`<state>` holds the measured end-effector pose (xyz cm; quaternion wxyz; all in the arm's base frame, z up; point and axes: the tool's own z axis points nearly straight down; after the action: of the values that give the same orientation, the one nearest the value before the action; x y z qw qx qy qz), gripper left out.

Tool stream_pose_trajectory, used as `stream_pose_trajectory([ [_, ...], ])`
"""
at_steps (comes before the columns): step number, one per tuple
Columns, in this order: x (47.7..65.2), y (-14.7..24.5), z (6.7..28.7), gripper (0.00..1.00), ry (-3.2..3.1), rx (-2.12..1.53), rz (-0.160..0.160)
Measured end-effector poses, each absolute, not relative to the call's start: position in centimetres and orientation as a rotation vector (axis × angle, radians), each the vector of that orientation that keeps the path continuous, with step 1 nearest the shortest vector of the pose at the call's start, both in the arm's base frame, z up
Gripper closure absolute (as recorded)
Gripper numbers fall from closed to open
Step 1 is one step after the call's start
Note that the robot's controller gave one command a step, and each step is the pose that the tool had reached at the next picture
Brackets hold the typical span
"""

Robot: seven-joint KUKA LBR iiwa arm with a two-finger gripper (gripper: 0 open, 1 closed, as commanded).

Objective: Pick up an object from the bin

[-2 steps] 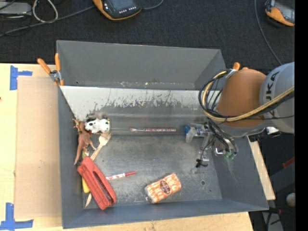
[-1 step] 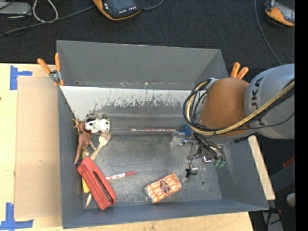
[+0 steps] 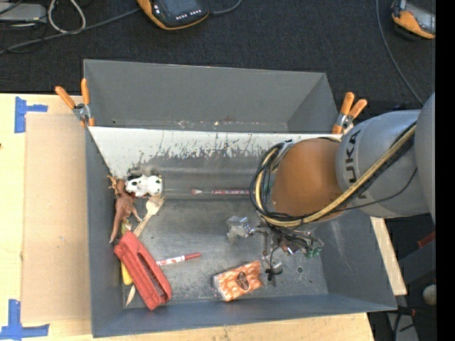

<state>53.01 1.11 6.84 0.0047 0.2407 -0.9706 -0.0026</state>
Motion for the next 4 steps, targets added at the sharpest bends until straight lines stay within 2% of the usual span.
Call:
stream_pose_trajectory([
  [1,49.8,5.7,7.0,1.00,-3.011,0.882,-0.009],
  [2,49.8,5.8,7.0,1.00,-3.011,0.883,-0.009],
  [3,49.7,5.8,8.3,1.00,-3.008,0.883,-0.011],
  [4,49.7,5.8,11.4,1.00,-3.008,0.882,-0.011],
])
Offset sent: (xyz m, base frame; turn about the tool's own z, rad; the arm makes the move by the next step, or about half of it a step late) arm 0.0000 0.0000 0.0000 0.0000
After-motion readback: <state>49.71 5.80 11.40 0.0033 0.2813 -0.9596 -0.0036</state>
